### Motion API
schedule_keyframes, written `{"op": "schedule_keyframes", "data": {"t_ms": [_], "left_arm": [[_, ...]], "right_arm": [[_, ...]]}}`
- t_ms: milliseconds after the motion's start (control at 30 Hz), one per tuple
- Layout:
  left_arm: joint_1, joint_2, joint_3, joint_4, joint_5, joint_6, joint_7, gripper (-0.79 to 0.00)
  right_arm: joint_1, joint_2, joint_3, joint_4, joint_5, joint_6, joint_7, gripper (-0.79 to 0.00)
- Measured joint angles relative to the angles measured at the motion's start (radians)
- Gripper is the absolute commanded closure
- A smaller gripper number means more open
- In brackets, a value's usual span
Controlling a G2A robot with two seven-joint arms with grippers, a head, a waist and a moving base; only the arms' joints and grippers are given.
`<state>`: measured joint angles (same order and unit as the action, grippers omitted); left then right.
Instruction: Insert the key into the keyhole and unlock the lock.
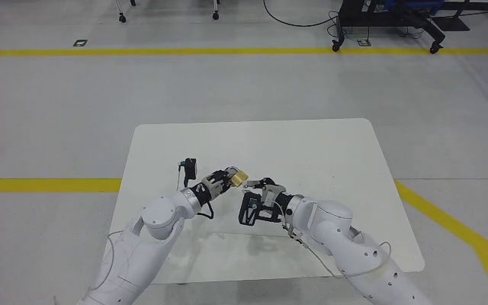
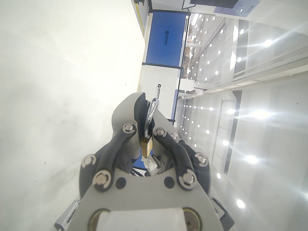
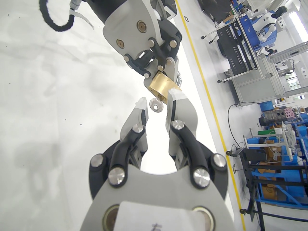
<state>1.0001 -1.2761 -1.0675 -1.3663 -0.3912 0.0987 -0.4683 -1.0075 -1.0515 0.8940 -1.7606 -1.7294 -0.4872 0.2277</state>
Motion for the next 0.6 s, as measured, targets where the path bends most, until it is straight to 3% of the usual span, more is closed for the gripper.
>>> {"op": "schedule_keyframes", "data": {"t_ms": [100, 333, 600], "left_arm": [[0.000, -0.001, -0.002, 0.002, -0.003, 0.004, -0.004, 0.000], [-0.001, -0.004, -0.007, 0.004, -0.004, 0.010, -0.013, 0.000], [0.001, -0.006, -0.012, 0.004, 0.002, 0.008, -0.017, 0.000]], "right_arm": [[0.005, -0.006, -0.009, 0.010, -0.004, -0.004, 0.008, -0.148], [0.012, -0.016, -0.016, 0.020, -0.012, -0.011, 0.024, -0.009], [0.018, -0.027, -0.015, 0.032, -0.006, -0.017, 0.036, 0.000]]}}
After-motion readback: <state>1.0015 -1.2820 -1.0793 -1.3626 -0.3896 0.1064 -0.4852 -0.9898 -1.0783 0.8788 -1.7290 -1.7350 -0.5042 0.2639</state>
